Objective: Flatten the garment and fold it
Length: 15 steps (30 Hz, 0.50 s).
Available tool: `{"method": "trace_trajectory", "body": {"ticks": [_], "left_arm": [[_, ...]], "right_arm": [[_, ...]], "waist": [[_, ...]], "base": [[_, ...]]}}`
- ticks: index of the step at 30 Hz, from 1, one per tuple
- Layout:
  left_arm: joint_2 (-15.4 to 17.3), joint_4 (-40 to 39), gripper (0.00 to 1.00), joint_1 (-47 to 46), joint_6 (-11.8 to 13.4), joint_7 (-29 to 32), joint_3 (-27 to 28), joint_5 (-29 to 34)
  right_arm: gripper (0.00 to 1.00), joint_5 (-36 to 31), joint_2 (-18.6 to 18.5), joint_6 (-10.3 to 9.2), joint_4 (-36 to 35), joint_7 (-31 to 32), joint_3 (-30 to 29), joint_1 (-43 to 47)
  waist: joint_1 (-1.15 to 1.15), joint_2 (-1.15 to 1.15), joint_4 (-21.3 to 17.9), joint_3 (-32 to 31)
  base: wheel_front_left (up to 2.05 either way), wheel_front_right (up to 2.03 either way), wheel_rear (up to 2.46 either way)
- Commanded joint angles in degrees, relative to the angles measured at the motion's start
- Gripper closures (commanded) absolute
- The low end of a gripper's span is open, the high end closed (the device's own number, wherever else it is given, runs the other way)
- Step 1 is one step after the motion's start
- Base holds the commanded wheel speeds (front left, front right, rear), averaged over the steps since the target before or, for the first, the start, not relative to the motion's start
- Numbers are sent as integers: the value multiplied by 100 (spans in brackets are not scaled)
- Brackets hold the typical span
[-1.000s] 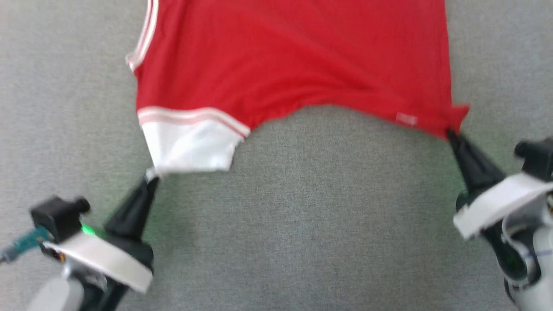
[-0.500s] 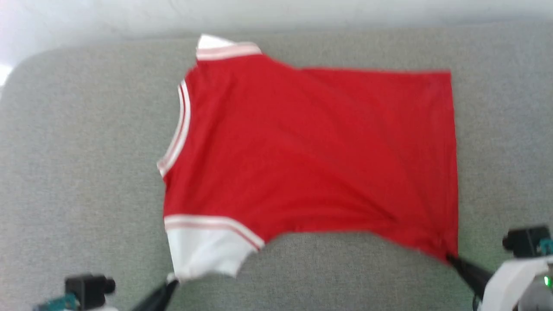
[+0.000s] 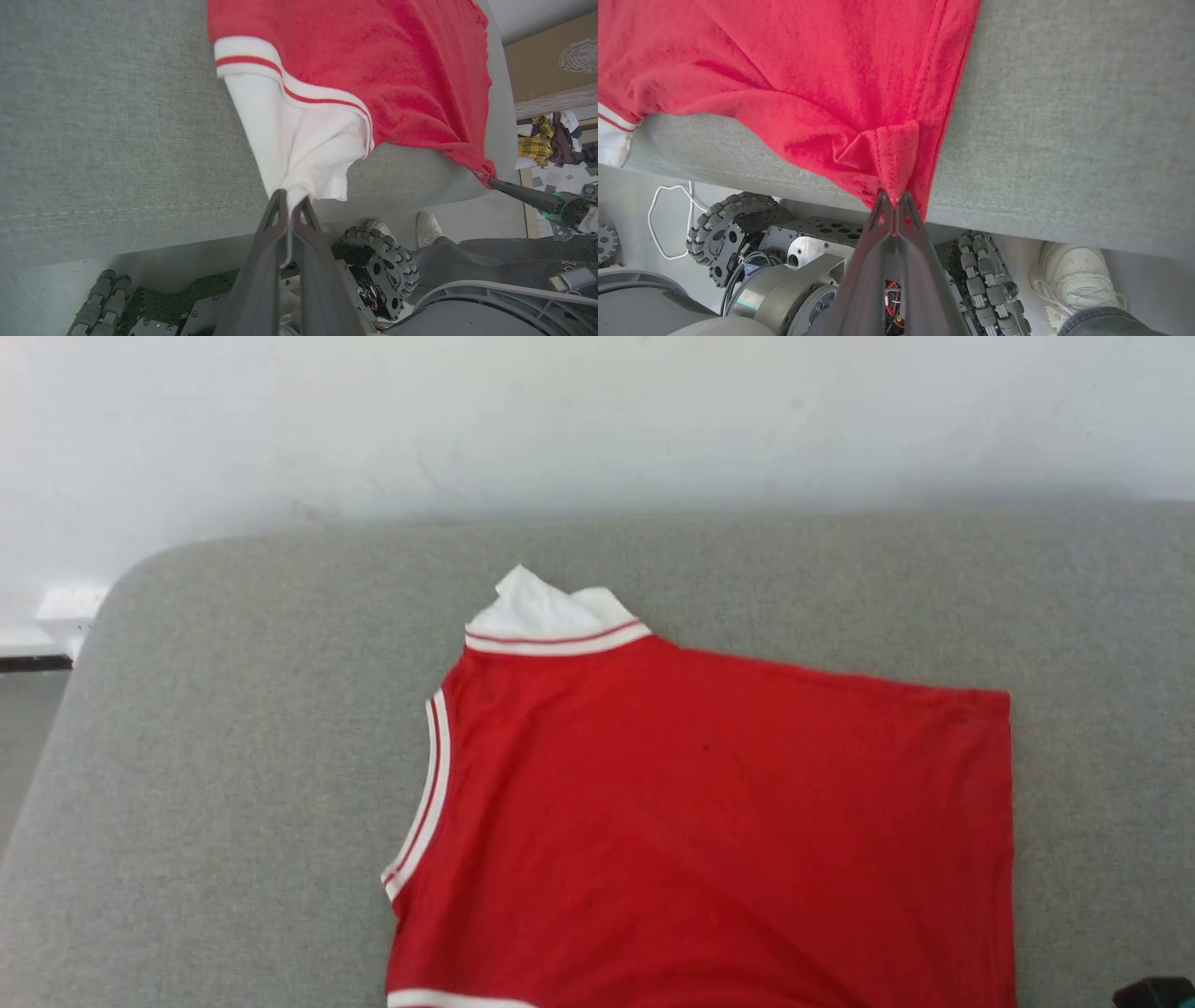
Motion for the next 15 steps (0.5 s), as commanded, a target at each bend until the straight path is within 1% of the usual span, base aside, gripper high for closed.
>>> {"method": "trace_trajectory", "body": {"ticks": [1,3,7,12,15], "left_arm": [[57,-72,100,110,52,30,3,-41],[93,-190,100,244,112,60,13,-83],[130,-431,100,234,197,-207,218,78],[210,-688,100,-251,132,-568,437,519],[215,-715,100,-691,0,-725,485,736]], "right_arm": [[100,18,46,-5,-69,62,-69,99],[100,6,99,-5,-174,183,-184,237],[100,-116,198,-5,-440,47,-388,244],[100,-373,255,-5,-616,-392,-505,-109],[100,-509,244,-5,-619,-605,-475,-377]], "waist": [[1,-1,71,-210],[1,-1,85,-239],[1,-1,114,-233],[1,-1,110,-22],[1,-1,78,165]], "base": [[0,0,0],[0,0,0],[0,0,0],[0,0,0],[0,0,0]]}}
